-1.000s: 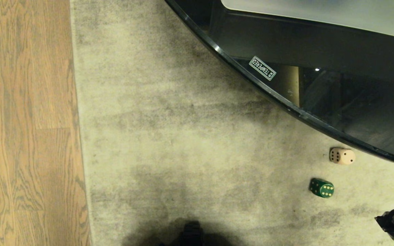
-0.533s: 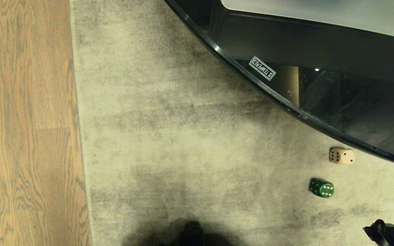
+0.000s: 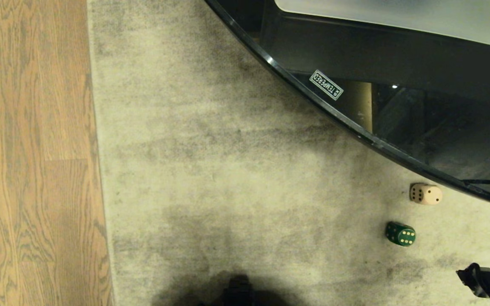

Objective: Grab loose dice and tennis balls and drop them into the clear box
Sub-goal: Pick up toys out of the box

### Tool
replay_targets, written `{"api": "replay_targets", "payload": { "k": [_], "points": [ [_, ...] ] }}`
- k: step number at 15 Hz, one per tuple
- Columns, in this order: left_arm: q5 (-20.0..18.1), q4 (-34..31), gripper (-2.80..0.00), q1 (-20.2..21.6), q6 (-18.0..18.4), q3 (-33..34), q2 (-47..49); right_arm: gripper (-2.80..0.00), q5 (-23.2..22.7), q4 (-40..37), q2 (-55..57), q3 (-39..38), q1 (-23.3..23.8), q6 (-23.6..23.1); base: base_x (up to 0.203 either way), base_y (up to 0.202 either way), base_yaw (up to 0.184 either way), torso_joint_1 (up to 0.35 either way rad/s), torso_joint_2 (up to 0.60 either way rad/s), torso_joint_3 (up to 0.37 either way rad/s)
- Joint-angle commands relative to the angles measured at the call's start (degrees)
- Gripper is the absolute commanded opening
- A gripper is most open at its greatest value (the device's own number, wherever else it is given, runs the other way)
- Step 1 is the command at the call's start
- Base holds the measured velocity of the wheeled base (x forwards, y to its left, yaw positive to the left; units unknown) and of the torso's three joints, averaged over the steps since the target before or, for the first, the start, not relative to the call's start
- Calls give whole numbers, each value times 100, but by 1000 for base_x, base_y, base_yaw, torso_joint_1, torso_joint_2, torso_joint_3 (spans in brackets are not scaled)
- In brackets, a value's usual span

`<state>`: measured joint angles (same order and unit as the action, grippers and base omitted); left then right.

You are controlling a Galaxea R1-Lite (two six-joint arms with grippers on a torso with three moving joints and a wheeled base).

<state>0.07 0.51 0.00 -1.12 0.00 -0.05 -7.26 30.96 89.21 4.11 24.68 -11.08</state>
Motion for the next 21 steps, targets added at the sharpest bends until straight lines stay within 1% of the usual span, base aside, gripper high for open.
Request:
{"api": "replay_targets", "payload": {
  "k": [1, 3, 6, 9, 12, 13, 17, 18, 21],
  "points": [
    [1, 2, -280, 0, -2, 18, 5, -280, -192, 42, 207, 101, 239, -40, 0, 0, 0, 0, 0, 0],
    [1, 2, -280, 0, -2, 18, 5, -280, -498, 49, 299, 423, 493, -65, 0, 0, 0, 0, 0, 0],
    [1, 2, -280, -8, -2, 18, 5, -280, -1037, 46, 466, 780, 936, -482, 0, 0, 0, 0, 0, 0],
    [1, 2, -280, 0, -2, 18, 5, -280, -1345, 51, 501, 820, 968, -543, 0, 0, 0, 0, 0, 0],
    [1, 2, -280, -7, -2, 18, 5, -280, -1466, 60, 618, 828, 964, -671, 0, 0, 0, 0, 0, 0],
    [1, 2, -280, -3, -2, 18, 5, 0, -1524, 81, 681, 866, 968, -693, 0, 0, 0, 0, 0, 0],
    [1, 2, -280, -9, -2, 18, 5, 0, -1561, 470, 1132, 917, 960, -720, 0, 0, 0, 0, 0, 0],
    [1, 3, -280, -4, -2, 18, 5, 0, -1564, 698, 1303, 902, 960, -715, 0, 0, 0, 0, 0, 0],
    [1, 2, -280, 0, -2, 18, 5, 0, -1575, 1703, 1632, 732, 954, -714, 0, 0, 0, 0, 0, 0]
  ]
}}
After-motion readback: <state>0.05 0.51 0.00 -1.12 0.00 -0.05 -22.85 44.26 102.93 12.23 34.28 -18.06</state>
